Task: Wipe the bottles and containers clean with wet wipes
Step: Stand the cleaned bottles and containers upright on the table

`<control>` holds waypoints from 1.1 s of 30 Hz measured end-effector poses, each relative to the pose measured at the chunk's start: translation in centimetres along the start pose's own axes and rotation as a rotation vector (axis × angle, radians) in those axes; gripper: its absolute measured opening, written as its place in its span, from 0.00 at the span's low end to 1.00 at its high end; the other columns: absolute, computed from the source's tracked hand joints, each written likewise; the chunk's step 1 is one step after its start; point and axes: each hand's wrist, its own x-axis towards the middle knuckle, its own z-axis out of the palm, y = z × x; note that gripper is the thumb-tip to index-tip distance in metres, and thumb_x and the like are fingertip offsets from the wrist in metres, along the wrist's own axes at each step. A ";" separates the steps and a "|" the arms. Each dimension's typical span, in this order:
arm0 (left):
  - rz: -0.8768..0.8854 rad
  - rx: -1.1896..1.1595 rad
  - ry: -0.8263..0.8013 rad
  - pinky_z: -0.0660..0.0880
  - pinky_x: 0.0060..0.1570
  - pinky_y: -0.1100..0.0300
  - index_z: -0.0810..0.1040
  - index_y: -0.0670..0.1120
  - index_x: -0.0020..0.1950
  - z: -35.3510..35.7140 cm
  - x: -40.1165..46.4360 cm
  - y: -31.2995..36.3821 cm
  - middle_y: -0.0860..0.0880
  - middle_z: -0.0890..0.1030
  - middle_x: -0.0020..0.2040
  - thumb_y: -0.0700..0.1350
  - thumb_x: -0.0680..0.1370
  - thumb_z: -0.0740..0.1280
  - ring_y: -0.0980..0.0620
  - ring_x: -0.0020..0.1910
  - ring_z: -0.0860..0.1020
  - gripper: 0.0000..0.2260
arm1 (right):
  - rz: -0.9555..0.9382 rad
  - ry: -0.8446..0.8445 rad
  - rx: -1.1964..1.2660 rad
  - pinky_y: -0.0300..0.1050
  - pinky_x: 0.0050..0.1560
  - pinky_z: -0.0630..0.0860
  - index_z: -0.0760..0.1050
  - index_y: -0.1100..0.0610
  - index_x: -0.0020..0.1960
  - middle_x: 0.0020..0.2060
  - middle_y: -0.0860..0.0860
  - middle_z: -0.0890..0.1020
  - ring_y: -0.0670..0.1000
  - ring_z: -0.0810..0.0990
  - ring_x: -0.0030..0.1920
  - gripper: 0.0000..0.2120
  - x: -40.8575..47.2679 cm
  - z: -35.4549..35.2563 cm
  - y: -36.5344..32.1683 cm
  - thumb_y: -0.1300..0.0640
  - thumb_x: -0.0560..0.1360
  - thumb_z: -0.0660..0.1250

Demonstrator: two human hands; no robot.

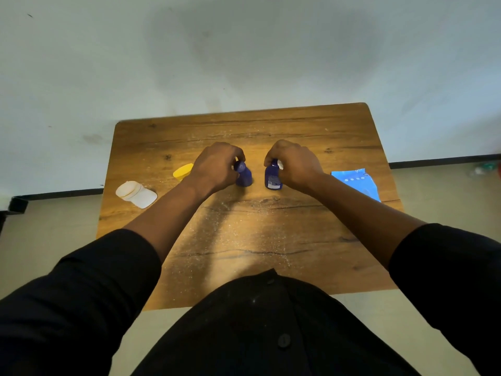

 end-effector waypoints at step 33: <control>-0.031 -0.131 0.278 0.76 0.61 0.51 0.79 0.50 0.71 -1.2 -3.7 -2.2 0.49 0.83 0.64 0.45 0.76 0.76 0.46 0.63 0.80 0.23 | -0.160 0.137 0.027 0.51 0.66 0.76 0.75 0.48 0.73 0.72 0.47 0.78 0.51 0.77 0.71 0.24 -0.1 -2.2 -4.5 0.54 0.79 0.72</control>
